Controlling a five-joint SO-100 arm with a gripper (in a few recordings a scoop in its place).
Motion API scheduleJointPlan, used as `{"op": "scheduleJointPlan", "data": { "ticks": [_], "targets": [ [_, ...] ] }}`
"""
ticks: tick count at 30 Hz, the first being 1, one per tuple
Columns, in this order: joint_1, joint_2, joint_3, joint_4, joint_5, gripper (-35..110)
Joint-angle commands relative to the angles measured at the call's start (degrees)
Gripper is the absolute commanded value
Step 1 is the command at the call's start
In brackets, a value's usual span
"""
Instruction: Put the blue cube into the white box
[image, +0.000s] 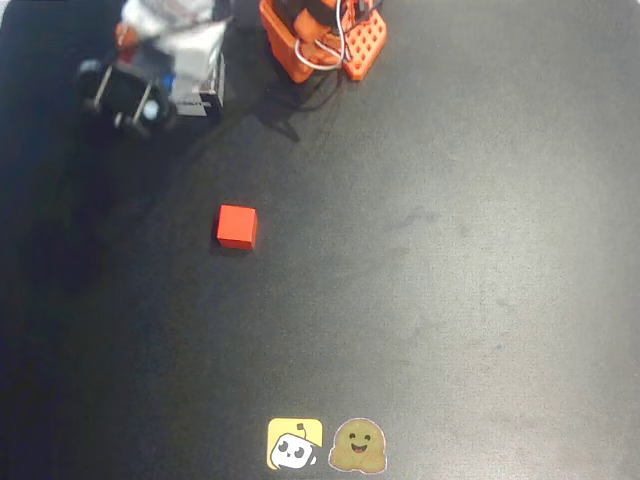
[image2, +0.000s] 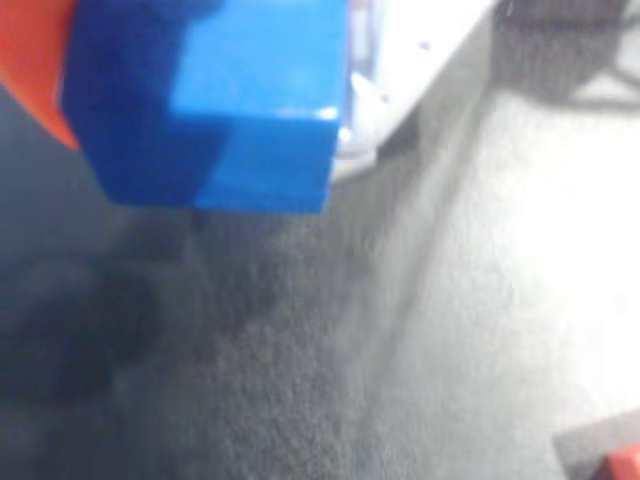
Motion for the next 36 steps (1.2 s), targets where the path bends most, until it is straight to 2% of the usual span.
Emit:
{"op": "scheduleJointPlan", "data": {
  "ticks": [1,10,17,25,36],
  "targets": [
    [2.5,6.2,0.6,1.9,-0.1,0],
    [8.3,12.9,7.6,2.9,0.8,0],
    [12.0,24.7,16.2,3.7,1.6,0],
    [16.7,24.9,21.7,2.1,0.1,0],
    [17.2,22.9,23.5,-0.4,1.2,4]
  ]
}}
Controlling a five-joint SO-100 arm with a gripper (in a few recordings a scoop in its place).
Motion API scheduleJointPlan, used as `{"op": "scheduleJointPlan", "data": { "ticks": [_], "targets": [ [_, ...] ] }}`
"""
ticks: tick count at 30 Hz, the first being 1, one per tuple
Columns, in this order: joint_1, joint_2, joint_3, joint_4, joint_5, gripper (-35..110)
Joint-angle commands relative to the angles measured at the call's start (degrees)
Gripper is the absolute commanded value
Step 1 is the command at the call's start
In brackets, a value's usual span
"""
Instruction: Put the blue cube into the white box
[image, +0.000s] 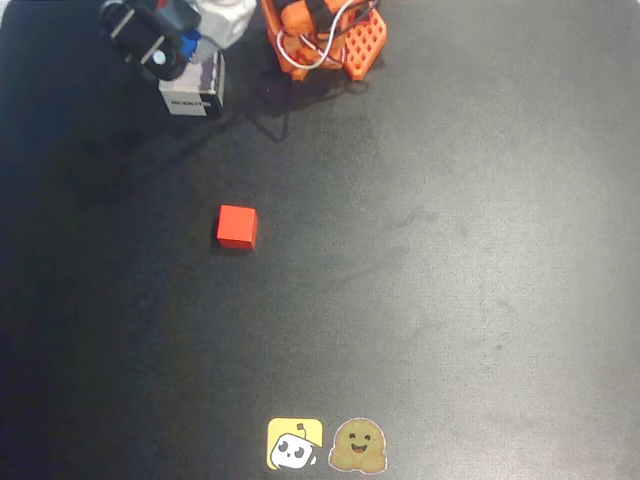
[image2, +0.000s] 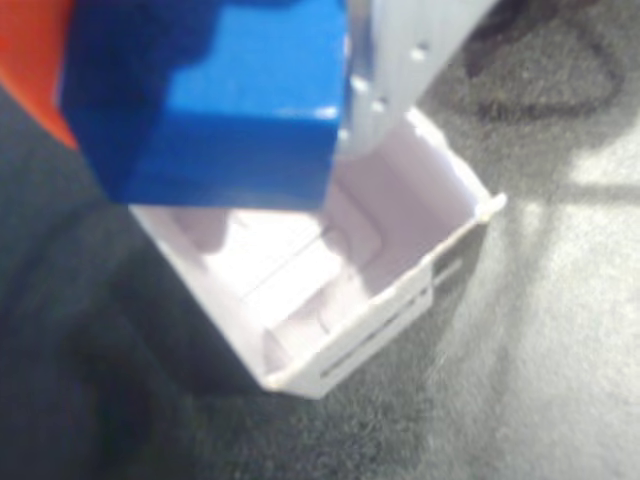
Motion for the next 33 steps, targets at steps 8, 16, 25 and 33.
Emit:
{"op": "scheduleJointPlan", "data": {
  "ticks": [8,16,25,33],
  "targets": [
    [-0.6,-0.1,0.6,-1.2,1.4,10],
    [-1.0,0.2,0.5,-1.2,0.7,17],
    [-0.8,1.6,0.7,-1.6,-0.4,14],
    [-0.1,0.3,1.2,-5.9,-2.1,0]
  ]
}}
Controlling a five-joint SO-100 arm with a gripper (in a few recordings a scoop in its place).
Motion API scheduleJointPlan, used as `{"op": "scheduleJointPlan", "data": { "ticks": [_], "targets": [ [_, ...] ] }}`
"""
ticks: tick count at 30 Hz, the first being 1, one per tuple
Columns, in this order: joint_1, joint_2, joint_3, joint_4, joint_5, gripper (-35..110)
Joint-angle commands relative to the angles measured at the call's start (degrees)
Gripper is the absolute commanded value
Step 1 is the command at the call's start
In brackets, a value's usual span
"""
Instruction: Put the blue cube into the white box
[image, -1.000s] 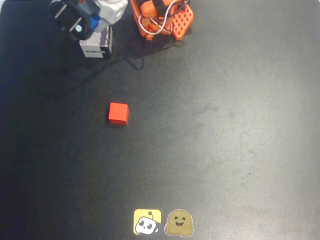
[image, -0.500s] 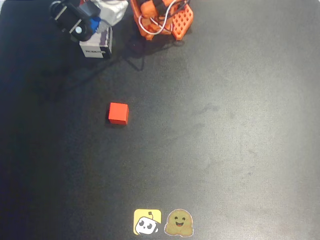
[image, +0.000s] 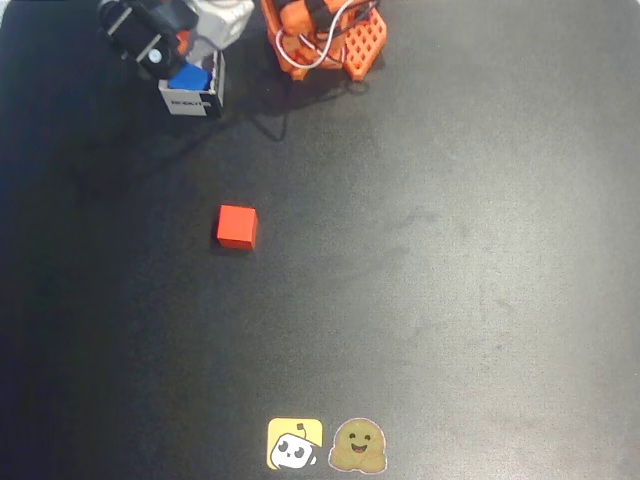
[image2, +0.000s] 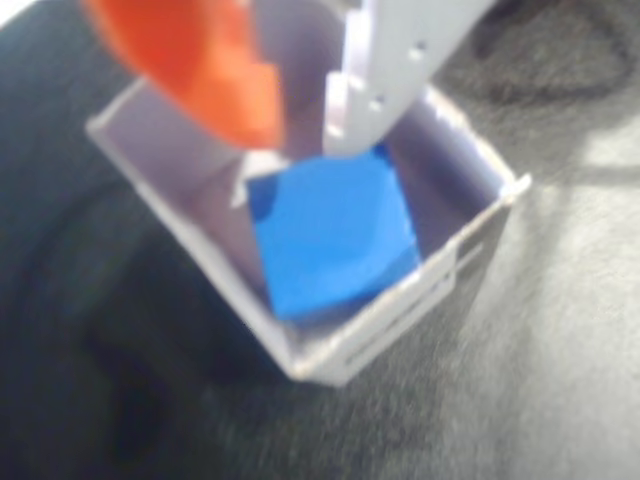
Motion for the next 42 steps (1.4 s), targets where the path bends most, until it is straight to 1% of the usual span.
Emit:
{"op": "scheduleJointPlan", "data": {
  "ticks": [1,3,5,9,11,16,18,20,24,28,36,39,42],
  "targets": [
    [-1.6,-0.6,-0.6,-3.1,-0.8,0],
    [-4.7,-0.9,-1.1,-5.0,-0.7,0],
    [-9.1,-2.5,-1.9,-6.3,1.4,0],
    [-20.4,-5.8,-5.3,-8.7,5.0,0],
    [-27.3,-5.4,-5.4,-8.7,8.1,0],
    [-44.6,-4.2,-3.7,-8.1,19.3,0],
    [-49.8,-2.2,-2.5,-7.1,23.6,0],
    [-54.4,1.0,-0.6,-6.7,25.4,0],
    [-63.9,9.1,4.1,-4.3,32.4,0],
    [-67.7,21.1,10.8,-1.3,32.6,0],
    [-72.4,21.2,13.5,1.5,34.3,0],
    [-71.9,21.2,16.8,0.6,32.2,0],
    [-71.9,21.2,20.7,-1.4,32.5,0]
  ]
}}
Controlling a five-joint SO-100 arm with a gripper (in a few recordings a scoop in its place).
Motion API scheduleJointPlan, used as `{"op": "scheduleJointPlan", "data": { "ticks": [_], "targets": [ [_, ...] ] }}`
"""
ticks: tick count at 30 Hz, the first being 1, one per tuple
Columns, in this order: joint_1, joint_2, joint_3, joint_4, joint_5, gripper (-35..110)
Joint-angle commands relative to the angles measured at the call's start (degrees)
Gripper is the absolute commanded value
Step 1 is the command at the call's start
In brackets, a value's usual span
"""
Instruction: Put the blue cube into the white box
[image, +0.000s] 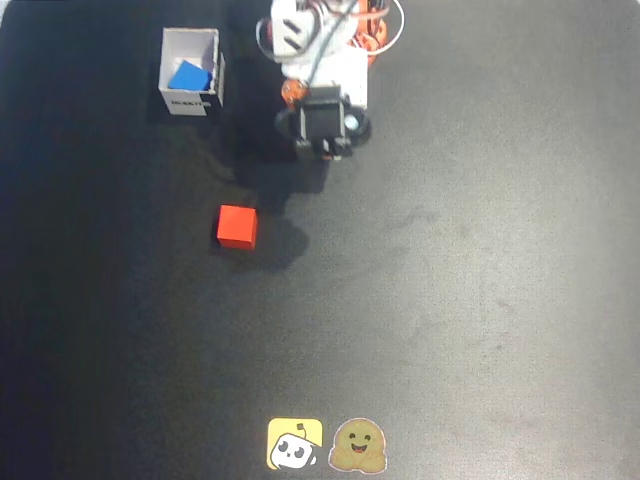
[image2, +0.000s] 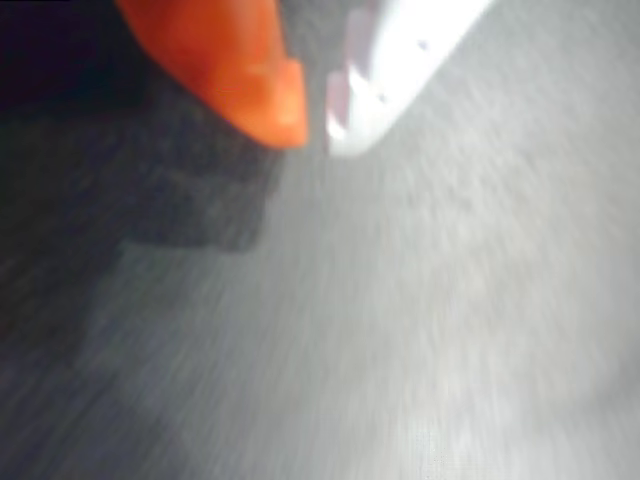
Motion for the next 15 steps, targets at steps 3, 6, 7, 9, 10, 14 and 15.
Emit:
{"op": "scheduleJointPlan", "data": {
  "ticks": [3,6,7,9,10,14,15],
  "targets": [
    [-0.4,0.2,2.7,-2.2,-0.3,0],
    [0.0,0.2,2.7,-2.2,-0.4,0],
    [0.1,0.2,2.7,-2.2,-0.4,0],
    [0.1,0.2,2.7,-2.2,-0.3,0],
    [0.2,0.2,2.7,-2.2,-0.3,0],
    [0.3,0.2,2.7,-2.2,-0.4,0],
    [0.2,0.2,2.7,-2.2,-0.4,0]
  ]
}}
